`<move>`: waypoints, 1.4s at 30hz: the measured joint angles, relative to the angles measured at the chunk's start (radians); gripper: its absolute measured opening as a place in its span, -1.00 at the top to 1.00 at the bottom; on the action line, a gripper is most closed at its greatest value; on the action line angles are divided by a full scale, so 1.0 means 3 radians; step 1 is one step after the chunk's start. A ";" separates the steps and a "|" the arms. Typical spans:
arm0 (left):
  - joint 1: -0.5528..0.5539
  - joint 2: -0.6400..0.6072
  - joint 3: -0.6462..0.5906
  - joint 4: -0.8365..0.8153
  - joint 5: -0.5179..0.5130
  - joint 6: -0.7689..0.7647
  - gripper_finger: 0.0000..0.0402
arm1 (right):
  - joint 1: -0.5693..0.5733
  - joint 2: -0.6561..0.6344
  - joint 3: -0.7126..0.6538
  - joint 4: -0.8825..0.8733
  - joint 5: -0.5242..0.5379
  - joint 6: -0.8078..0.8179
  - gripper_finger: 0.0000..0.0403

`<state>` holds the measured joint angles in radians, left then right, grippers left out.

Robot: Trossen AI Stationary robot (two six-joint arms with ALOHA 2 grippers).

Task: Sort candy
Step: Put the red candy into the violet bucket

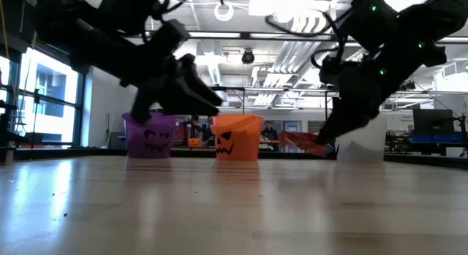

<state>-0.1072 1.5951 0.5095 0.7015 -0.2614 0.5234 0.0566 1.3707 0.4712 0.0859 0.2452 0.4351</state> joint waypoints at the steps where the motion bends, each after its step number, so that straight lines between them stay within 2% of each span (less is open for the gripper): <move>1: -0.0033 0.0106 0.0081 -0.0001 -0.0053 0.0073 0.20 | 0.0019 -0.0002 0.0018 0.0056 -0.0040 -0.0026 0.98; 9: -0.0147 0.0642 0.0642 -0.0007 -0.0469 0.0357 -0.09 | 0.0194 -0.0006 0.0129 0.0205 -0.0101 -0.0133 1.00; 13: -0.0146 0.0775 0.0836 0.0000 -0.0587 0.0479 -0.13 | 0.0276 -0.0006 0.0130 0.0332 -0.0111 -0.0146 1.00; 17: -0.0147 0.0869 0.0970 -0.0022 -0.0588 0.0505 -0.13 | 0.0328 -0.0006 0.0131 0.0475 -0.0163 -0.0174 1.00; 23: -0.0166 0.0884 0.1007 -0.0007 -0.0404 0.0542 -0.11 | 0.0342 -0.0008 0.0133 0.0623 -0.0335 -0.0183 1.00; 28: -0.0200 0.0884 0.1007 0.0007 -0.0276 0.0621 0.11 | 0.0342 -0.0008 0.0134 0.0739 -0.0419 -0.0203 1.00; 38: -0.0219 0.0884 0.1007 0.0002 -0.0276 0.0652 0.89 | 0.0342 -0.0008 0.0134 0.0830 -0.0508 -0.0233 0.99; 42: -0.0221 0.0884 0.1007 -0.0009 -0.0327 0.0664 0.96 | 0.0357 -0.0008 0.0134 0.0827 -0.0500 -0.0284 0.89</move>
<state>-0.1734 1.8603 0.8116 0.6988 -0.3594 0.7225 0.1636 1.3682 0.5114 0.3340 0.0952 0.3500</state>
